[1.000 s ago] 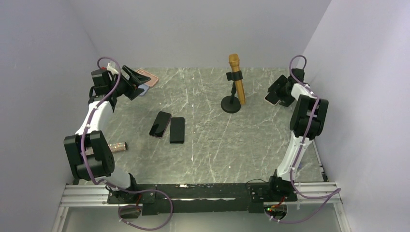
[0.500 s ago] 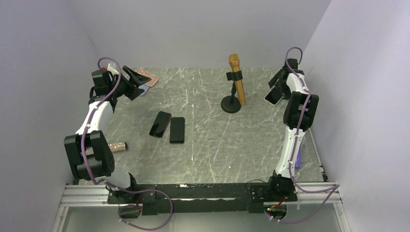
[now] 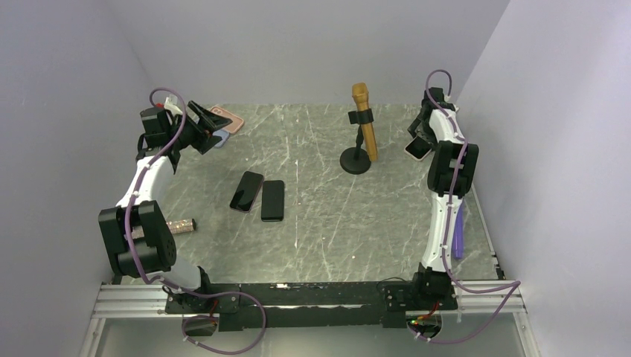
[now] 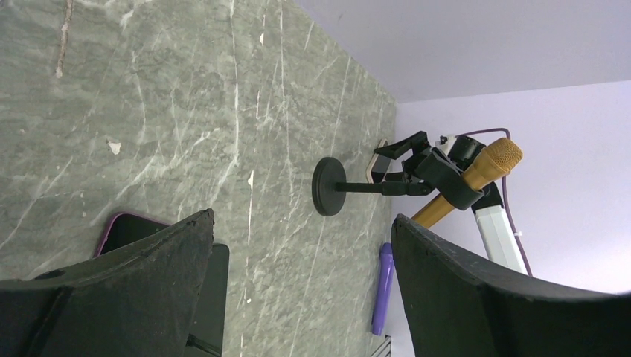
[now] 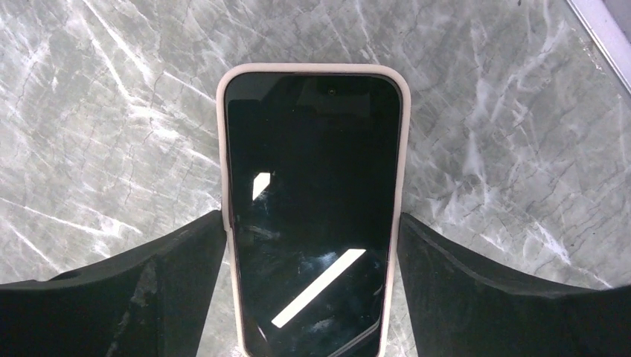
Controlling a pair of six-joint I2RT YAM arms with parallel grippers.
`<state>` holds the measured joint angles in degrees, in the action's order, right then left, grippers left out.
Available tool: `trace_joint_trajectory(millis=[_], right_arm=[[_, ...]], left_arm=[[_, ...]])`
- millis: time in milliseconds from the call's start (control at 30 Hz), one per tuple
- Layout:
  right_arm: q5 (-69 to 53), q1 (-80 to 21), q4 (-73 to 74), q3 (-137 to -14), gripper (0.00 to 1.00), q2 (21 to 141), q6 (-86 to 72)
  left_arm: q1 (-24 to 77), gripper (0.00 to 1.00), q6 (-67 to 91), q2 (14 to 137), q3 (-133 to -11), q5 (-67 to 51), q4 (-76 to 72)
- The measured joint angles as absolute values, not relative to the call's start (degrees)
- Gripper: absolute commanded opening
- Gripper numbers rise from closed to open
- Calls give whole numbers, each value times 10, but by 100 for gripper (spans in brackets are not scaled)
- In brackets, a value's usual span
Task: Take the phone out of the phone case
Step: Pick up the phone at the center of the board.
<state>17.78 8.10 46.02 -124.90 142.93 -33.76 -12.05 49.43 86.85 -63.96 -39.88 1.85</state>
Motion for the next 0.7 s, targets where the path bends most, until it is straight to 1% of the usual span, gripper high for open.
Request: trace_joint_trajectory(millis=[100,200,267,300,367,467,600,700], right_arm=[[175,80,460,-1252,75,1432,-332],[170,80,461,-1254,53,1433,-321],[164,81,458,-1253,34,1433,-311],[162,81,456,-1252,27,1432,-308],[160,81,441,-1236,14,1424,-297],[153,80,402,-1177,0,1391,-281],[131,71,370,-1037,0,1301,-257],[113,60,348,-903,0,1199,-247]], left_arm=[[-121,92,494,868,-640,-399,14],[-122,92,494,868,-640,-401,13],[-123,92,494,868,-640,-403,13],[-123,92,494,868,-640,-403,12],[-124,92,494,868,-640,-403,12],[-125,92,494,868,-640,-403,12],[-126,92,494,868,-640,-403,11],[-126,92,494,868,-640,-402,11]])
